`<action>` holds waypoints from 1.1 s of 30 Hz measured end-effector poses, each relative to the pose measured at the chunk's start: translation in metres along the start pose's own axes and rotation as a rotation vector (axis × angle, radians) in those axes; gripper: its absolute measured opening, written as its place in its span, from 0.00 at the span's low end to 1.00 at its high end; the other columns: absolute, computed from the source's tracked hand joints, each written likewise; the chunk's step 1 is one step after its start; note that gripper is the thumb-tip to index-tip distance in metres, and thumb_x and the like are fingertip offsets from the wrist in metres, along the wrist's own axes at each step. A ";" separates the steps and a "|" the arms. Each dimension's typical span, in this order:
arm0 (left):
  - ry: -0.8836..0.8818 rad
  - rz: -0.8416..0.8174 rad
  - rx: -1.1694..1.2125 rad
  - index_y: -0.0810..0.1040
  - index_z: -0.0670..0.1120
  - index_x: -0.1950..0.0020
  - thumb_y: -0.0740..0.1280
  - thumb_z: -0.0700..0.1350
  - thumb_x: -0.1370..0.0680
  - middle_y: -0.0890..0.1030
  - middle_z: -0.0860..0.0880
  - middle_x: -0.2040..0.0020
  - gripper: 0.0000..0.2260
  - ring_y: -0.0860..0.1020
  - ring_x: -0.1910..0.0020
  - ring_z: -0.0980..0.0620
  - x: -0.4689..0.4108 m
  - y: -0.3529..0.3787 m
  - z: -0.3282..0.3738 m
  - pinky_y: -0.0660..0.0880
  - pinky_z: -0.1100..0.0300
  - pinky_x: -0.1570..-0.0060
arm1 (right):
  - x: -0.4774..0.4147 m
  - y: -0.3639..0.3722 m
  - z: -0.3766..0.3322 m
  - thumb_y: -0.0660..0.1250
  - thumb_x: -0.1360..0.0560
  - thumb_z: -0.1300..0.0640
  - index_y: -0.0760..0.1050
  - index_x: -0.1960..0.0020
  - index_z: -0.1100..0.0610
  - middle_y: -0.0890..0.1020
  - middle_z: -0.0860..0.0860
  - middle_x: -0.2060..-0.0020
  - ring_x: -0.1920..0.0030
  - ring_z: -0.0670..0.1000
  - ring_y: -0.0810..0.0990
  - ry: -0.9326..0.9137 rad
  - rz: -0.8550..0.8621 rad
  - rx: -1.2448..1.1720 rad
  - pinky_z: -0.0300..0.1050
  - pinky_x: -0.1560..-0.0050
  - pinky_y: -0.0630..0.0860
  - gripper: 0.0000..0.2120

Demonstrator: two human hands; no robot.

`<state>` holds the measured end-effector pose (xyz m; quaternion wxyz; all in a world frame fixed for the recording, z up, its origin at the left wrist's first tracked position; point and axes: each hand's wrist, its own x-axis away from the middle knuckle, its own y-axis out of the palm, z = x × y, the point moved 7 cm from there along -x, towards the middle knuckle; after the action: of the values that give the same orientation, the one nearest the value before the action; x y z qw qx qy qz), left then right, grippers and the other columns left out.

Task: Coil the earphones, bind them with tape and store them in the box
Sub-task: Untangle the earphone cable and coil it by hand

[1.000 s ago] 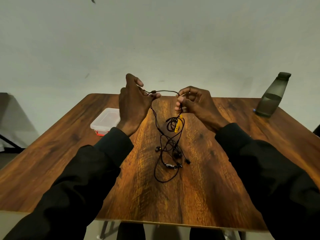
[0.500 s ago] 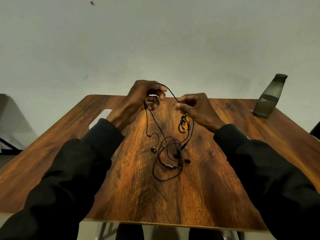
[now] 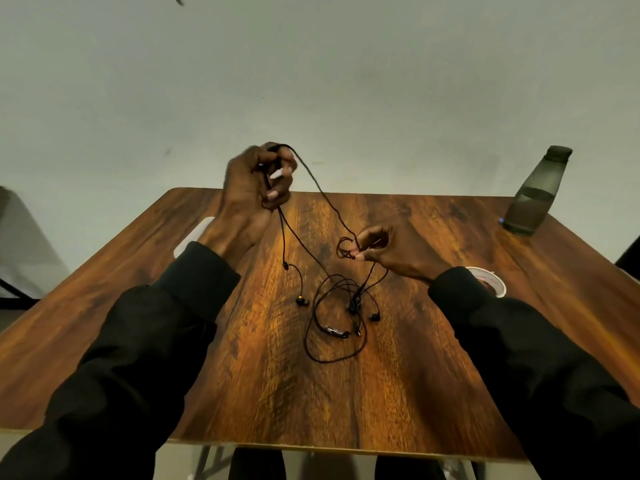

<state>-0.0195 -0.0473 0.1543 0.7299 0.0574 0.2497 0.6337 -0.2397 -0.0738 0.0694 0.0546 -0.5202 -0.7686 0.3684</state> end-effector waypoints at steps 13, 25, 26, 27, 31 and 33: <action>-0.010 -0.060 -1.136 0.68 0.55 0.23 0.70 0.49 0.21 0.74 0.50 0.27 0.27 0.72 0.30 0.50 0.021 -0.001 -0.029 0.72 0.47 0.32 | 0.000 -0.006 -0.002 0.72 0.23 0.61 0.85 0.49 0.58 0.88 0.54 0.54 0.51 0.48 0.87 0.015 0.107 -0.224 0.41 0.44 0.81 0.04; -0.002 -0.022 -0.925 0.85 0.41 0.50 0.60 0.54 0.15 0.87 0.47 0.58 0.20 0.86 0.61 0.53 0.025 0.033 -0.060 0.83 0.62 0.60 | -0.003 -0.011 -0.028 0.76 0.25 0.59 0.86 0.51 0.59 0.87 0.49 0.59 0.59 0.46 0.86 -0.077 0.269 -0.038 0.42 0.54 0.83 0.05; -0.014 0.005 -0.896 0.85 0.42 0.51 0.61 0.48 0.15 0.87 0.47 0.57 0.15 0.85 0.60 0.53 0.025 0.031 -0.059 0.82 0.62 0.58 | -0.003 -0.010 -0.028 0.76 0.26 0.59 0.86 0.51 0.59 0.87 0.49 0.59 0.59 0.46 0.86 -0.074 0.286 -0.016 0.42 0.54 0.82 0.05; -0.021 0.025 -0.876 0.84 0.43 0.51 0.62 0.43 0.16 0.86 0.47 0.57 0.12 0.85 0.60 0.54 0.025 0.029 -0.058 0.82 0.63 0.58 | -0.003 -0.010 -0.028 0.77 0.26 0.58 0.86 0.52 0.59 0.87 0.49 0.60 0.60 0.45 0.86 -0.075 0.296 -0.008 0.41 0.55 0.82 0.05; -0.050 0.000 -0.718 0.84 0.38 0.44 0.61 0.37 0.15 0.87 0.44 0.56 0.11 0.85 0.59 0.54 0.020 0.017 -0.054 0.81 0.62 0.57 | -0.004 -0.003 -0.022 0.79 0.28 0.57 0.86 0.52 0.59 0.87 0.50 0.60 0.61 0.44 0.85 -0.073 0.254 0.022 0.32 0.60 0.76 0.07; -0.013 0.028 -0.630 0.83 0.37 0.43 0.62 0.38 0.15 0.87 0.44 0.55 0.10 0.86 0.57 0.52 0.021 0.012 -0.046 0.82 0.60 0.56 | -0.001 -0.002 -0.015 0.79 0.28 0.56 0.86 0.52 0.58 0.87 0.49 0.60 0.60 0.44 0.85 -0.048 0.228 0.017 0.33 0.58 0.76 0.08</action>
<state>-0.0492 -0.0359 0.1131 0.7045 -0.1642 0.0357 0.6895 -0.2341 -0.0671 0.0820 -0.0017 -0.5949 -0.7023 0.3910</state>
